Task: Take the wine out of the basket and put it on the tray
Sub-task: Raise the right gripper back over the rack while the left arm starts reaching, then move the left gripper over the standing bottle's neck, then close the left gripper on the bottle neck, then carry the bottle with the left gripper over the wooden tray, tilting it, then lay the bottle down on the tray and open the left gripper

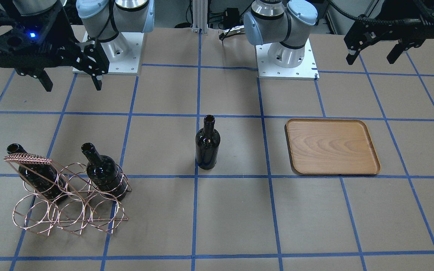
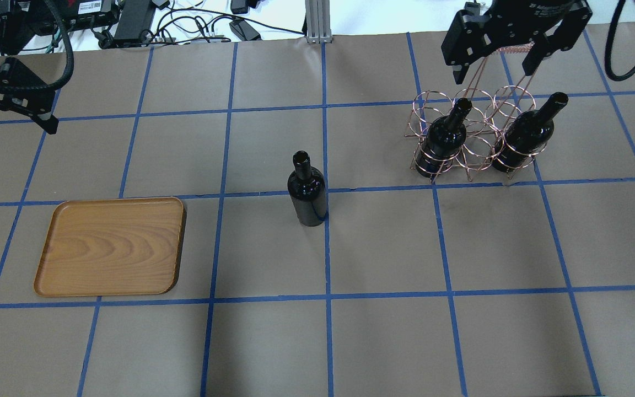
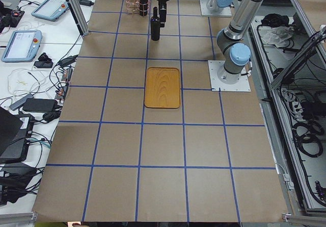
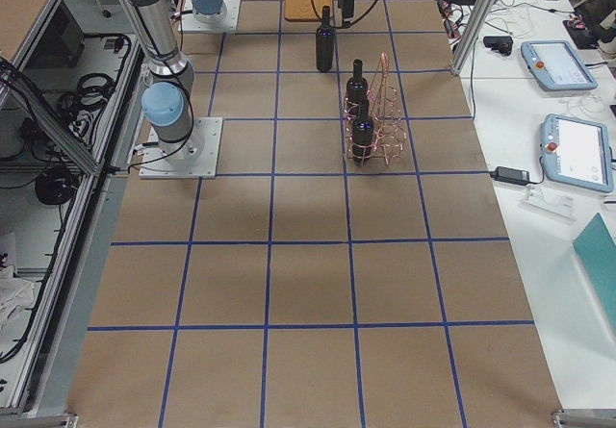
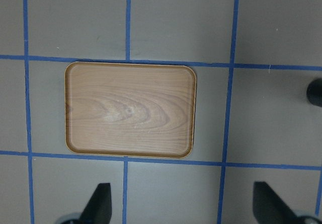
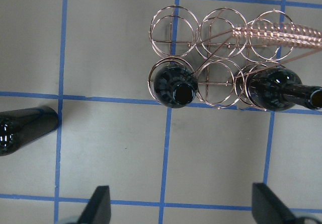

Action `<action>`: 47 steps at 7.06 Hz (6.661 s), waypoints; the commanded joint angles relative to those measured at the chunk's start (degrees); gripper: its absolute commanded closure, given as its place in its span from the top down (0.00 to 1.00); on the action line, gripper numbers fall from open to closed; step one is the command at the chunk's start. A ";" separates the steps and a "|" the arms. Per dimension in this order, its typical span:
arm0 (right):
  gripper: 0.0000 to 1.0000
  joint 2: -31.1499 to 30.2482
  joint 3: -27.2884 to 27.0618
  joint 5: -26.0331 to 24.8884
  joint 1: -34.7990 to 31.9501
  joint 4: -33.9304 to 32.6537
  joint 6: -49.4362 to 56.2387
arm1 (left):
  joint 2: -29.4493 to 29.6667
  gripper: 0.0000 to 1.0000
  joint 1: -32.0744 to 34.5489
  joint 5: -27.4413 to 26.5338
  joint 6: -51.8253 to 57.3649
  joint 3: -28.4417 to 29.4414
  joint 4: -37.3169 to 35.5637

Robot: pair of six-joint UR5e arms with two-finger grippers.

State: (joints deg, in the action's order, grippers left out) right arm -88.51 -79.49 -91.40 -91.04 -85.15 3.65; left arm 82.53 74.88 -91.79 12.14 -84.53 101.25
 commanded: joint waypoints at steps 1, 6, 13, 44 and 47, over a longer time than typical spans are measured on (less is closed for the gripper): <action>1.00 -3.67 -5.38 -0.18 0.07 -0.10 0.65 | -0.08 1.00 0.00 0.03 -0.01 -0.19 0.00; 1.00 -4.22 -6.73 1.92 -0.19 -1.23 0.13 | -0.35 1.00 0.35 0.20 -0.45 -0.54 0.00; 1.00 -4.13 -6.82 1.22 0.16 -1.86 0.66 | 5.87 1.00 24.74 5.05 -38.72 -7.75 -14.84; 1.00 -4.13 -6.99 1.31 0.25 -1.24 0.74 | 2.47 0.00 -15.73 3.90 15.55 -19.96 -16.08; 1.00 -4.13 -6.99 1.31 0.25 -1.24 0.74 | 2.46 0.95 -16.08 3.11 15.81 -20.58 -16.08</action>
State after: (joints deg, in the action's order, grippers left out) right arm -92.70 -86.49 -90.08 -90.79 -86.40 4.39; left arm 85.02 58.88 -88.43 27.87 -104.90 85.17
